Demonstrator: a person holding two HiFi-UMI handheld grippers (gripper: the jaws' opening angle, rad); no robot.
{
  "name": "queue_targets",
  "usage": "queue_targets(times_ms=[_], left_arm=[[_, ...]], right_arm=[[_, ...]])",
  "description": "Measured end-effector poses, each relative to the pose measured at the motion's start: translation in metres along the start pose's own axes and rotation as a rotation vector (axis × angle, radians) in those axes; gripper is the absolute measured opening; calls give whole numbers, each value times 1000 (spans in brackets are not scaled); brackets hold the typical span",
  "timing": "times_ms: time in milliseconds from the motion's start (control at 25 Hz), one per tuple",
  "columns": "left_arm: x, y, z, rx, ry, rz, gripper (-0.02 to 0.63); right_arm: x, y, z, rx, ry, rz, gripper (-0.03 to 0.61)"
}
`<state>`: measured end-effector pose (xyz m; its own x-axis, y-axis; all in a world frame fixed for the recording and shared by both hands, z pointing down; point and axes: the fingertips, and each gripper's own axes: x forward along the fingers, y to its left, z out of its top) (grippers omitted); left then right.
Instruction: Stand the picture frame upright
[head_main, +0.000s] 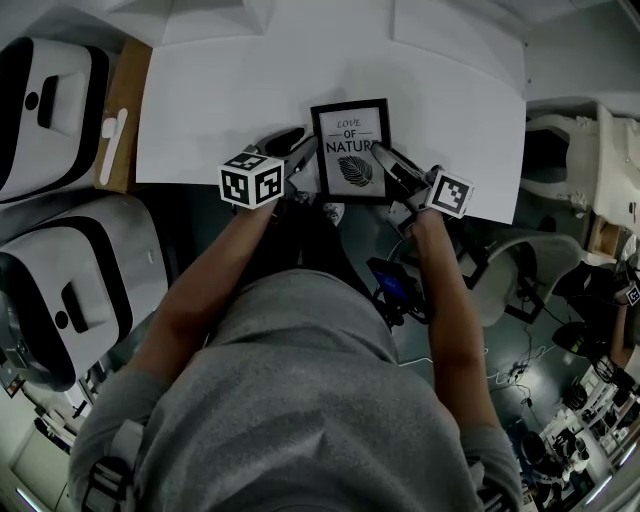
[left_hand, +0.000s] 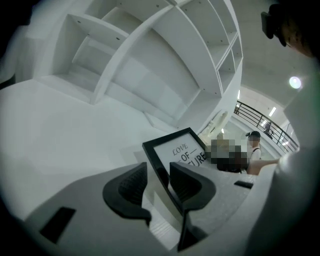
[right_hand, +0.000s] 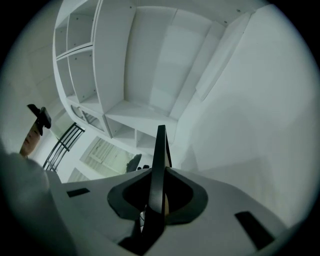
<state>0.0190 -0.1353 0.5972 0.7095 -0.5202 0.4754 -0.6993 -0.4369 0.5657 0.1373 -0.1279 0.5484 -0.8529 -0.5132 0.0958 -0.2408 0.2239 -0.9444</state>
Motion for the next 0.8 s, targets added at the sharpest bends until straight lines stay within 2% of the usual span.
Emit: queue_targets(times_ms=[160, 440, 640, 800], left_arm=[[3, -9, -1, -82, 4, -92, 183], [-1, -42, 24, -220, -75, -325, 206], [-9, -52, 52, -194, -124, -358, 193], [-16, -51, 64, -237, -165, -387, 107]], right_arm=[[-3, 11, 13, 13, -51, 51, 69], [-7, 36, 27, -7, -84, 144, 69], [-5, 54, 33, -49, -92, 188, 69], [-6, 66, 37, -71, -107, 222, 69]])
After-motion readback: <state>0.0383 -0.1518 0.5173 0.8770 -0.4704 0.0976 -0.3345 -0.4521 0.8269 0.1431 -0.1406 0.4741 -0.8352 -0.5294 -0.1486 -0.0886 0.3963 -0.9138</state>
